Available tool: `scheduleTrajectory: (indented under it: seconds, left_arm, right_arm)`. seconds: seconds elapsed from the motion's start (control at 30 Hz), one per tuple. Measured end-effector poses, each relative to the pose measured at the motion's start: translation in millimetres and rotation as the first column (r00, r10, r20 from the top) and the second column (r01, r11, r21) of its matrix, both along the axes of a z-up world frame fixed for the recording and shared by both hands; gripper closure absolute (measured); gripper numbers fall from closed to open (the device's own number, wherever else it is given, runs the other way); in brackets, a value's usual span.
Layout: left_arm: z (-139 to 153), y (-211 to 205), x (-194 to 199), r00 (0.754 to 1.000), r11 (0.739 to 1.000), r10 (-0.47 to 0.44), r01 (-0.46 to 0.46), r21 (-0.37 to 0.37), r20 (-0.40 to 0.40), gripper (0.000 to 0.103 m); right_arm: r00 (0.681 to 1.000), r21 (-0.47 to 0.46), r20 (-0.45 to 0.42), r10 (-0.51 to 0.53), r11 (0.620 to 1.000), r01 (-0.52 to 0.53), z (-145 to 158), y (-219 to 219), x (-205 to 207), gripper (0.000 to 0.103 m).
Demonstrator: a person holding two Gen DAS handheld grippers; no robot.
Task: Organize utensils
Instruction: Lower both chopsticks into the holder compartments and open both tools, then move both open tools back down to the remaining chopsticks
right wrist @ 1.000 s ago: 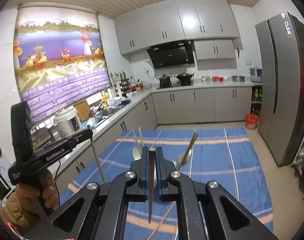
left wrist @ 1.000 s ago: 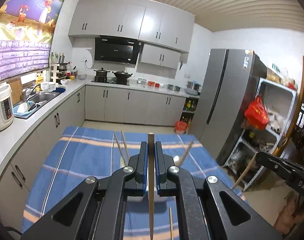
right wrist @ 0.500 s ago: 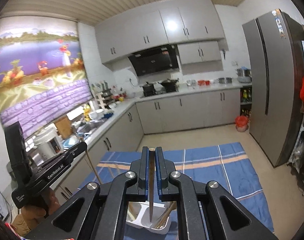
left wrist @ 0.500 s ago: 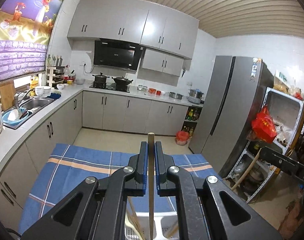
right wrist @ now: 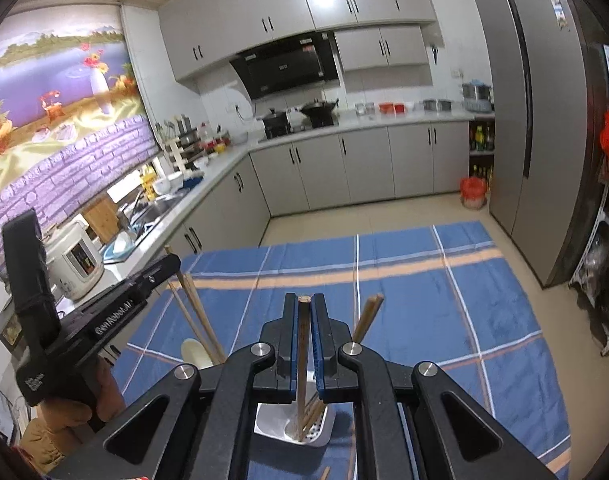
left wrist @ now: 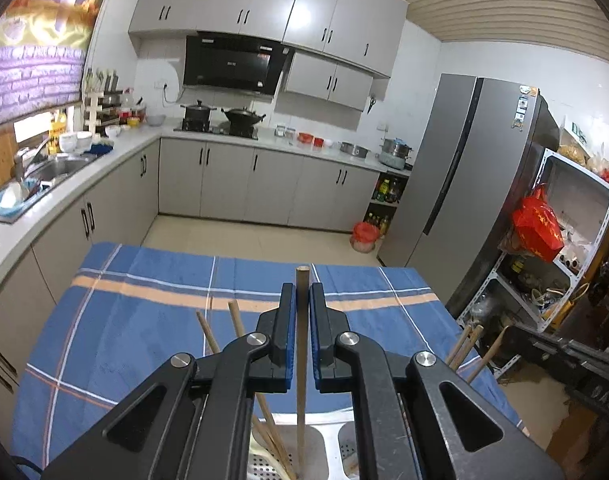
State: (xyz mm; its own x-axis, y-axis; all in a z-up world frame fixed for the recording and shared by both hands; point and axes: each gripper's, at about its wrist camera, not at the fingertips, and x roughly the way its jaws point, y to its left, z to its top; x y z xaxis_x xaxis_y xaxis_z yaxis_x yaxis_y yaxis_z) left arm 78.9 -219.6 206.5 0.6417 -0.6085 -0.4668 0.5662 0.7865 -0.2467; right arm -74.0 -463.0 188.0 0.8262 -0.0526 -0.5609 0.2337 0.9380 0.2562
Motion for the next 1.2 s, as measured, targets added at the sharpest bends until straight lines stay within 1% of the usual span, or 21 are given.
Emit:
scheduleTrajectory:
  seconds: [0.1, 0.13, 0.2, 0.27, 0.3, 0.33, 0.37, 0.43, 0.5, 0.57, 0.67, 0.7, 0.73, 0.77, 0.83, 0.9, 0.97, 1.07, 1.17, 1.2]
  left_arm:
    - [-1.2, 4.3, 0.6, 1.000, 1.000, -0.005, 0.005, -0.010, -0.007, 0.097]
    - [-0.2, 5.7, -0.2, 1.000, 1.000, -0.007, 0.007, -0.011, -0.007, 0.095]
    - [3.4, 9.9, -3.1, 1.000, 1.000, -0.009, 0.009, -0.018, 0.001, 0.086]
    - [8.9, 13.1, -8.0, 1.000, 1.000, -0.005, 0.006, -0.025, 0.018, 0.068]
    - [12.9, 15.6, -13.5, 0.999, 0.999, 0.001, 0.000, -0.032, 0.035, 0.065]
    - [16.0, 18.3, -17.6, 0.999, 0.999, 0.007, -0.005, -0.038, 0.048, 0.059]
    - [19.0, 19.8, -22.8, 0.998, 0.999, 0.011, -0.008, -0.042, 0.059, 0.057]
    - [24.5, 24.5, -32.4, 0.997, 0.999, 0.014, -0.011, -0.044, 0.076, 0.056]
    - [29.4, 29.7, -42.3, 0.996, 0.999, 0.016, -0.012, -0.040, 0.085, 0.055]
    - [32.7, 34.2, -50.9, 0.996, 0.999, 0.020, -0.017, -0.037, 0.086, 0.052]
    - [35.6, 45.8, -68.3, 0.995, 0.999, 0.033, -0.030, -0.028, 0.089, 0.051]
    - [36.1, 50.9, -76.8, 0.995, 0.999, 0.043, -0.041, -0.019, 0.090, 0.051]
    - [36.8, 54.1, -82.0, 0.995, 0.999, 0.049, -0.048, -0.015, 0.088, 0.049]
    - [37.0, 58.0, -88.1, 0.995, 0.998, 0.055, -0.054, -0.012, 0.084, 0.047]
    - [35.3, 66.3, -103.6, 0.995, 0.998, 0.067, -0.067, -0.002, 0.069, 0.045]
    - [31.6, 71.8, -115.8, 0.996, 0.997, 0.076, -0.077, 0.009, 0.055, 0.043]
    - [22.9, 74.8, -130.5, 0.996, 0.996, 0.086, -0.087, 0.033, 0.036, 0.042]
    - [-2.8, 71.9, -151.4, 0.997, 0.993, 0.076, -0.073, 0.094, -0.027, 0.042]
    - [-41.3, 56.4, -169.2, 0.992, 0.985, 0.032, -0.010, 0.172, -0.124, 0.042]
    - [-52.2, 50.9, -173.2, 0.989, 0.981, 0.022, 0.007, 0.193, -0.146, 0.042]
  right_arm:
    - [1.000, 0.017, -0.018, -0.004, 1.000, 0.004, -7.9, -3.1, 1.4, 0.096]
    - [1.000, 0.018, -0.018, -0.006, 1.000, 0.007, -8.7, -3.4, 2.4, 0.096]
    - [1.000, 0.018, -0.021, -0.019, 1.000, 0.019, -9.0, -5.8, 2.2, 0.095]
    - [0.999, 0.025, -0.016, -0.030, 0.999, 0.030, -7.4, -9.7, -0.1, 0.090]
    - [0.999, 0.027, -0.011, -0.034, 0.999, 0.035, -6.2, -10.1, -1.6, 0.084]
    - [0.999, 0.029, -0.006, -0.037, 0.999, 0.037, -3.9, -9.2, -0.9, 0.079]
    - [0.999, 0.030, 0.001, -0.040, 0.999, 0.040, -2.0, -9.7, -2.9, 0.078]
    - [0.999, 0.029, 0.013, -0.043, 0.999, 0.042, 1.8, -9.9, -9.1, 0.077]
    - [0.999, 0.029, 0.025, -0.047, 0.999, 0.046, 5.4, -11.0, -16.7, 0.073]
    - [0.998, 0.034, 0.041, -0.051, 0.998, 0.050, 9.1, -11.0, -26.9, 0.065]
    - [0.997, 0.033, 0.053, -0.051, 0.998, 0.050, 11.6, -9.6, -44.6, 0.060]
    - [0.997, 0.029, 0.052, -0.050, 0.998, 0.048, 10.9, -8.7, -53.0, 0.057]
    - [0.998, 0.023, 0.050, -0.048, 0.999, 0.047, 9.2, -7.6, -59.3, 0.054]
    - [0.998, 0.013, 0.044, -0.047, 0.999, 0.046, 6.2, -6.2, -68.5, 0.052]
    - [0.999, -0.001, 0.022, -0.043, 0.999, 0.043, -3.3, -4.9, -85.5, 0.049]
    - [0.999, -0.009, -0.025, -0.036, 0.999, 0.036, -22.2, -5.4, -105.8, 0.048]
    - [0.996, -0.009, -0.087, -0.034, 0.999, 0.033, -49.4, -6.9, -125.0, 0.048]
    - [0.980, 0.019, -0.197, -0.019, 1.000, 0.023, -94.3, -9.9, -149.3, 0.048]
    - [0.956, 0.088, -0.293, 0.028, 0.996, -0.003, -142.1, -5.5, -172.7, 0.048]
    - [0.950, 0.102, -0.308, 0.041, 0.995, -0.010, -150.9, -3.3, -177.8, 0.048]
